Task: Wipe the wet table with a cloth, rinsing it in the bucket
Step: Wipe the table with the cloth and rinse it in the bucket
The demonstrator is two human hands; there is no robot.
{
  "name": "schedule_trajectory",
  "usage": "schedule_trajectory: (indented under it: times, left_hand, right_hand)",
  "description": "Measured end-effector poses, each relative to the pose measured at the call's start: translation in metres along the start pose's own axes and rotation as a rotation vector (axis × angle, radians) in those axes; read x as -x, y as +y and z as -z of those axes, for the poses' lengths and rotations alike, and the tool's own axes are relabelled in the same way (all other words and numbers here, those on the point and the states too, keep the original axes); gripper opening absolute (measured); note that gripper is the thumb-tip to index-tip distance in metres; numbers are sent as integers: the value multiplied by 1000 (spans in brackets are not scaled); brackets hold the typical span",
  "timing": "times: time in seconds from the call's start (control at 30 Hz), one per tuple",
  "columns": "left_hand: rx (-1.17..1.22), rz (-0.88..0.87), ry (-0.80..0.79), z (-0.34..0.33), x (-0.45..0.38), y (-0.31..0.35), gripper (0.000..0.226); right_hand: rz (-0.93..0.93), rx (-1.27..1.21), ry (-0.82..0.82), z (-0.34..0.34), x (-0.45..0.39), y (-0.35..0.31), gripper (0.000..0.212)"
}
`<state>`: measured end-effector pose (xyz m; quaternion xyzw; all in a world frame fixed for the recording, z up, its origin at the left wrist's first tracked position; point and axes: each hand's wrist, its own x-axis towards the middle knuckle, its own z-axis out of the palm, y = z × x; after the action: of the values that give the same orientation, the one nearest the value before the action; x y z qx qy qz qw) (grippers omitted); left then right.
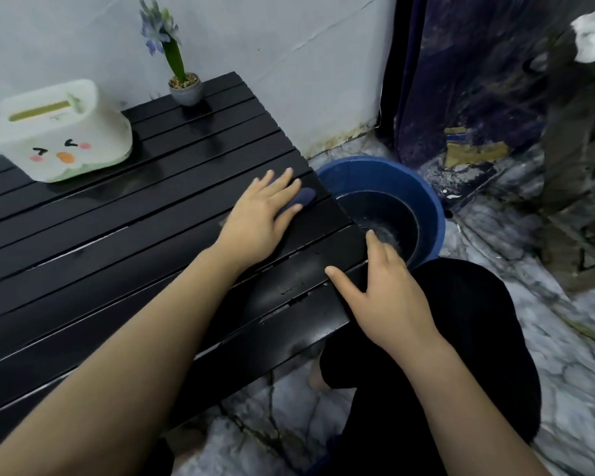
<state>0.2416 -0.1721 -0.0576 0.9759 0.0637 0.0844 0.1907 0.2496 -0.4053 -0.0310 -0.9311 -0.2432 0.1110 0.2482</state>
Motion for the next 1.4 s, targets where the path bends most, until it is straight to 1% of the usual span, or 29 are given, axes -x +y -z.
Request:
schedule_trajectory:
  times: [0.1, 0.17, 0.27, 0.33, 0.4, 0.47, 0.57, 0.67, 0.77, 0.9, 1.03, 1.23, 1.37, 1.4]
  left_hand:
    - [24, -56, -75, -9, -48, 19, 43]
    - [100, -29, -88, -11, -70, 33, 39]
    - [379, 126, 36, 7, -71, 41, 28]
    - [455, 152, 116, 28, -46, 37, 23]
    - [392, 72, 161, 51, 7, 32, 31]
    - [265, -22, 141, 68, 77, 24, 41]
    - [87, -128, -12, 75, 178, 4, 49]
    - [-40, -207, -172, 64, 221, -13, 54]
    - [-30, -232, -199, 49, 200, -5, 53]
    - [-16, -325, -190, 28, 143, 17, 52]
    - [-12, -393, -200, 7, 87, 35, 53]
    - [32, -404, -222, -16, 10, 56, 53]
    - [12, -380, -231, -24, -40, 71, 44]
    - [32, -348, -213, -25, -49, 73, 42]
  right_hand:
    - [5, 8, 2, 0, 1, 0, 87]
    - [10, 10, -3, 0, 1, 0, 87]
    - [11, 22, -13, -1, 1, 1, 87]
    - [10, 30, -24, 0, 1, 1, 83]
    - [8, 31, -22, 1, 0, 2, 74]
    - [3, 30, -22, 0, -2, 2, 65]
    - [-8, 33, -27, -2, -4, 3, 57]
    - [-14, 25, -21, -3, -3, 4, 53]
    - [-12, 29, -13, -3, -2, 6, 50]
    - [-15, 6, -10, -3, -2, 9, 48]
    - [-7, -14, -2, -2, -3, 13, 52]
    - [-80, -50, 33, -2, -2, 19, 53]
    - [-119, -63, 57, -1, -4, 24, 58]
    - [-119, -64, 55, -1, -4, 24, 58]
